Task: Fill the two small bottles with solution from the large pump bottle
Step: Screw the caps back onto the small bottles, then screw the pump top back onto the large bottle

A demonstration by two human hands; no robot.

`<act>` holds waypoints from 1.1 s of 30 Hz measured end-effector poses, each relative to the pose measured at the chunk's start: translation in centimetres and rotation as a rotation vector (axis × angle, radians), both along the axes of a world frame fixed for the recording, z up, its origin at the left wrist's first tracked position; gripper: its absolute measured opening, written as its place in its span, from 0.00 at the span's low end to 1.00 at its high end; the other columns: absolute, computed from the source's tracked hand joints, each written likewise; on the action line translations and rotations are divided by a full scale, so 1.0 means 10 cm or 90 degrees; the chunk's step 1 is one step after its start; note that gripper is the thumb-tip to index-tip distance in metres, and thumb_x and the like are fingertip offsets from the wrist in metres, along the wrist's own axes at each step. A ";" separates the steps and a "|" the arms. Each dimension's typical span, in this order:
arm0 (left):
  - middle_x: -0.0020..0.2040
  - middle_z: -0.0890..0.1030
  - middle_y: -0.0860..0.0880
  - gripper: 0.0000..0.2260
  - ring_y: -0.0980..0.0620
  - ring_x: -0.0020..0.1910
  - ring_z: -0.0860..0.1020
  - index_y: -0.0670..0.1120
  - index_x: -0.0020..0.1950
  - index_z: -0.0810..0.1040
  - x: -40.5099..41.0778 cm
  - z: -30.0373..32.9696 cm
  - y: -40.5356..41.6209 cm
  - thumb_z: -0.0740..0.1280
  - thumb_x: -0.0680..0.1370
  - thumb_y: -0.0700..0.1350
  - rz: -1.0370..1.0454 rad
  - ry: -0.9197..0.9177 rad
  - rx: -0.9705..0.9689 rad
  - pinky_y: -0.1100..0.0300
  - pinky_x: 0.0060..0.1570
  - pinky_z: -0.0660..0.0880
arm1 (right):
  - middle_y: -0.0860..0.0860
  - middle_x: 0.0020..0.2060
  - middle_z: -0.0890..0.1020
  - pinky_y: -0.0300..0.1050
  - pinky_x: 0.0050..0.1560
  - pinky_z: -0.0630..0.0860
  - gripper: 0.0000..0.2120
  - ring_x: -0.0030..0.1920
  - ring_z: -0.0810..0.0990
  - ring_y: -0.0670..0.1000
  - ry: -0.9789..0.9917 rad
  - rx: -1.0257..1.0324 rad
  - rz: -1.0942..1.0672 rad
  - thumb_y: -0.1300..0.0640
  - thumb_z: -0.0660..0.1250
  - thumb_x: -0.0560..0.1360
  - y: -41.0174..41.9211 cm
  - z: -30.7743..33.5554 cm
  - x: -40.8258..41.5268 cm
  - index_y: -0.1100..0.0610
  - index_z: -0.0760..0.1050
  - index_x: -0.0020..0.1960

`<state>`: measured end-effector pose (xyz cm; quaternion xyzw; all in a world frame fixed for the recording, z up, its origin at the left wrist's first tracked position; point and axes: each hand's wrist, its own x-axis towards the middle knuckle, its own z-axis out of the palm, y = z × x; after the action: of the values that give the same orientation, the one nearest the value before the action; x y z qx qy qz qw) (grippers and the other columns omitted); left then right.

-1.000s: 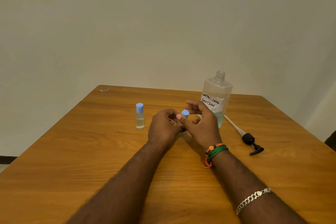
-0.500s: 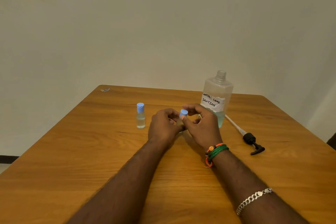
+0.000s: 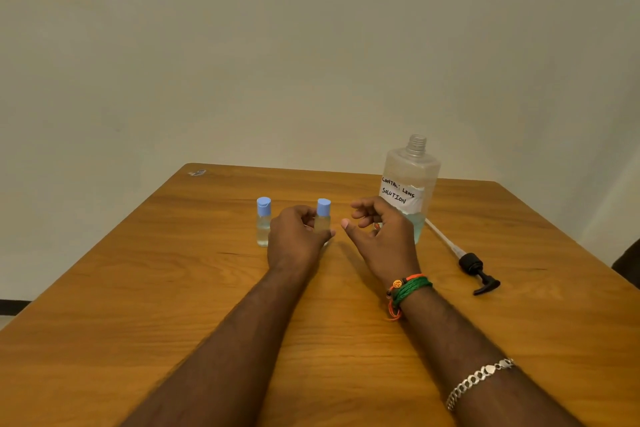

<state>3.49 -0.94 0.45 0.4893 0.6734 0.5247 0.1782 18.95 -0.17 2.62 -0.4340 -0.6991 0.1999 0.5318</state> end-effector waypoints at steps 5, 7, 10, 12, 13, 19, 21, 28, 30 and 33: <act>0.51 0.84 0.54 0.26 0.56 0.48 0.82 0.47 0.67 0.84 0.03 0.02 -0.03 0.84 0.71 0.48 0.007 0.021 -0.002 0.53 0.51 0.82 | 0.43 0.40 0.82 0.29 0.38 0.74 0.07 0.43 0.79 0.42 -0.005 -0.004 -0.004 0.56 0.76 0.72 0.00 -0.01 0.01 0.49 0.81 0.48; 0.57 0.86 0.52 0.31 0.53 0.52 0.83 0.48 0.71 0.81 0.03 0.04 -0.05 0.85 0.70 0.49 0.007 0.033 -0.009 0.52 0.54 0.82 | 0.44 0.38 0.83 0.32 0.38 0.75 0.04 0.40 0.79 0.42 0.019 0.011 0.016 0.58 0.75 0.73 -0.03 0.02 0.02 0.50 0.82 0.46; 0.66 0.84 0.50 0.39 0.50 0.61 0.82 0.50 0.77 0.77 0.03 0.06 -0.09 0.85 0.68 0.53 0.025 0.095 0.016 0.50 0.60 0.81 | 0.45 0.37 0.83 0.34 0.37 0.76 0.03 0.39 0.80 0.43 0.088 0.074 0.014 0.58 0.75 0.73 -0.16 0.17 0.07 0.51 0.83 0.45; 0.71 0.80 0.50 0.42 0.49 0.68 0.78 0.51 0.80 0.73 0.07 0.10 -0.13 0.85 0.69 0.55 0.039 0.164 0.065 0.51 0.63 0.79 | 0.46 0.35 0.82 0.34 0.36 0.76 0.04 0.37 0.80 0.44 0.161 0.125 -0.004 0.59 0.75 0.73 -0.24 0.34 0.16 0.51 0.83 0.45; 0.73 0.78 0.50 0.43 0.48 0.70 0.76 0.52 0.81 0.72 0.09 0.12 -0.16 0.84 0.69 0.55 0.050 0.202 0.092 0.51 0.62 0.79 | 0.47 0.34 0.82 0.34 0.34 0.76 0.05 0.35 0.80 0.46 0.188 0.137 -0.013 0.60 0.75 0.73 -0.27 0.43 0.22 0.51 0.83 0.45; 0.71 0.77 0.44 0.35 0.40 0.67 0.75 0.49 0.78 0.76 0.27 0.25 -0.26 0.82 0.72 0.50 0.080 0.328 0.401 0.53 0.64 0.72 | 0.48 0.29 0.78 0.43 0.31 0.77 0.06 0.30 0.76 0.45 0.132 0.066 -0.221 0.58 0.73 0.72 -0.28 0.53 0.94 0.48 0.80 0.40; 0.71 0.77 0.45 0.32 0.45 0.69 0.74 0.49 0.77 0.75 0.42 0.30 -0.22 0.79 0.74 0.48 0.018 0.288 0.458 0.59 0.67 0.70 | 0.44 0.35 0.81 0.46 0.37 0.78 0.02 0.38 0.81 0.48 -0.034 -0.060 -0.316 0.53 0.71 0.71 -0.22 0.43 1.20 0.47 0.80 0.40; 0.84 0.60 0.48 0.60 0.46 0.83 0.60 0.52 0.87 0.49 1.12 0.38 0.18 0.85 0.67 0.57 -0.172 0.012 0.108 0.48 0.78 0.64 | 0.46 0.49 0.82 0.48 0.48 0.80 0.12 0.50 0.80 0.52 -0.354 -0.259 -0.333 0.48 0.74 0.70 -0.16 0.03 1.45 0.42 0.75 0.52; 0.84 0.63 0.47 0.62 0.45 0.83 0.63 0.50 0.87 0.48 1.15 0.38 0.31 0.86 0.66 0.54 -0.203 -0.040 0.077 0.47 0.78 0.66 | 0.46 0.45 0.83 0.46 0.43 0.80 0.10 0.44 0.81 0.50 -0.294 -0.253 -0.336 0.53 0.74 0.70 -0.18 0.08 1.49 0.44 0.76 0.48; 0.72 0.78 0.50 0.49 0.46 0.72 0.76 0.51 0.80 0.63 1.17 0.32 0.39 0.87 0.66 0.48 -0.223 -0.074 0.106 0.53 0.66 0.76 | 0.48 0.42 0.83 0.40 0.34 0.74 0.09 0.38 0.79 0.47 -0.165 -0.156 -0.362 0.58 0.73 0.70 -0.22 0.30 1.62 0.47 0.77 0.46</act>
<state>15.23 3.01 3.68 0.5806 0.5210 0.5671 0.2645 35.19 -2.34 5.65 -0.6942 -0.5828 0.0694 0.4167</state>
